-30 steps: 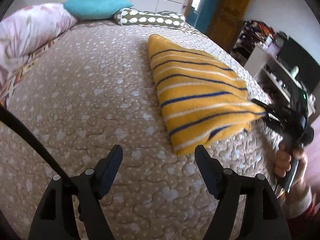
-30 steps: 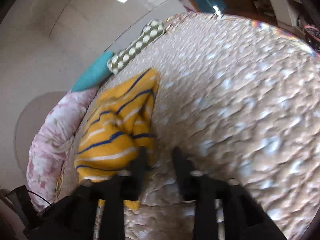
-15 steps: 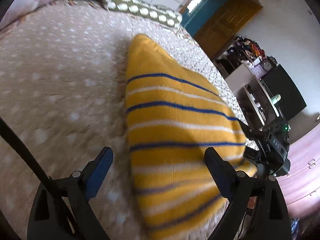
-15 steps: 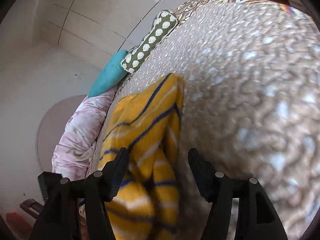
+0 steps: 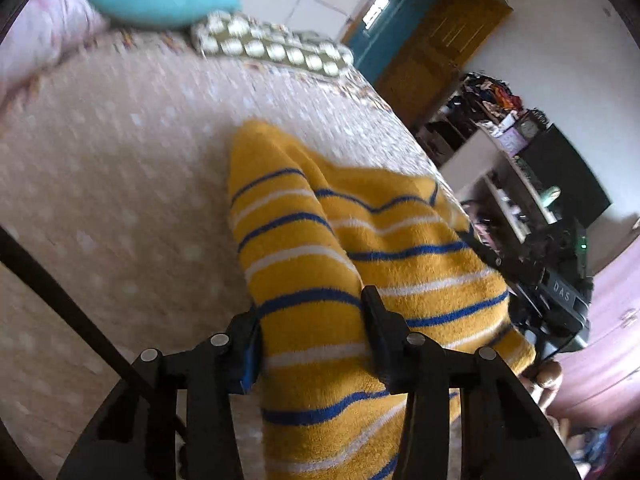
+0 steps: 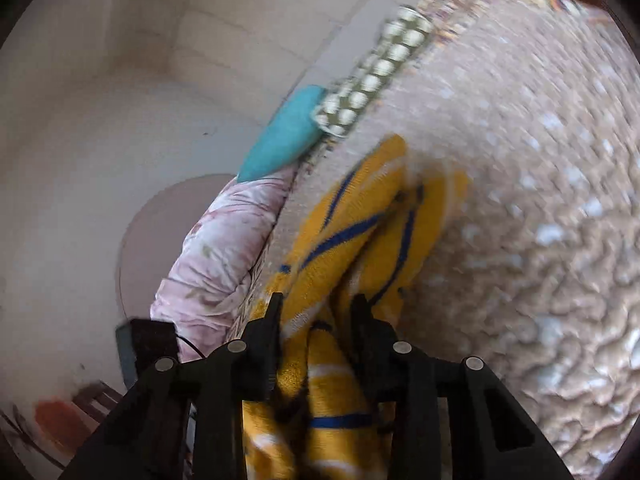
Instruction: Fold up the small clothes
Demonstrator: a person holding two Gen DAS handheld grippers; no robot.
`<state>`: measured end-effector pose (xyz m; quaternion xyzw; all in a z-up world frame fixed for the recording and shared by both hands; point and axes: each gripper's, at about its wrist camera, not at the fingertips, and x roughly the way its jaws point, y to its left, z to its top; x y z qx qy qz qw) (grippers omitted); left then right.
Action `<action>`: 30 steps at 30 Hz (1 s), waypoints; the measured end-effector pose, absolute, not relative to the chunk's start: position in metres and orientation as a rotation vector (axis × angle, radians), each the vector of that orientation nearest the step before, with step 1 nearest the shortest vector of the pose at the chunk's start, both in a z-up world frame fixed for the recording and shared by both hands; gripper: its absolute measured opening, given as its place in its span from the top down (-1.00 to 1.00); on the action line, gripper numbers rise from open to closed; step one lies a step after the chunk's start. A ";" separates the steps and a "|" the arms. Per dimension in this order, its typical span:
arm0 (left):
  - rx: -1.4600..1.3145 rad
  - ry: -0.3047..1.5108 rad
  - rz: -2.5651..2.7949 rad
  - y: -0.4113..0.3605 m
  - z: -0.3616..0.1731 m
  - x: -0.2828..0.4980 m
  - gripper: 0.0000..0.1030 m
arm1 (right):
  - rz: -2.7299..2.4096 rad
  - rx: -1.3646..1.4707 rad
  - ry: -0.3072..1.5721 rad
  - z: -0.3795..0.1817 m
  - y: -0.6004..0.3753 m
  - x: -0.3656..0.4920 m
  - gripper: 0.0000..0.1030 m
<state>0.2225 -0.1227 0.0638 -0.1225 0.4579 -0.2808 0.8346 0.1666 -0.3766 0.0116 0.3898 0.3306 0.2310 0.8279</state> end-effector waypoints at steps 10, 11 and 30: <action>-0.225 1.012 -0.438 -0.106 0.020 0.197 -0.45 | 0.138 0.724 0.746 -0.010 -0.383 0.151 0.15; -0.246 1.015 -0.440 -0.103 0.021 0.195 -0.45 | 0.146 0.694 0.729 0.002 -0.380 0.147 0.15; 0.005 0.965 -0.179 -0.054 0.031 0.094 -0.56 | 0.266 0.626 0.753 0.027 -0.329 0.132 0.80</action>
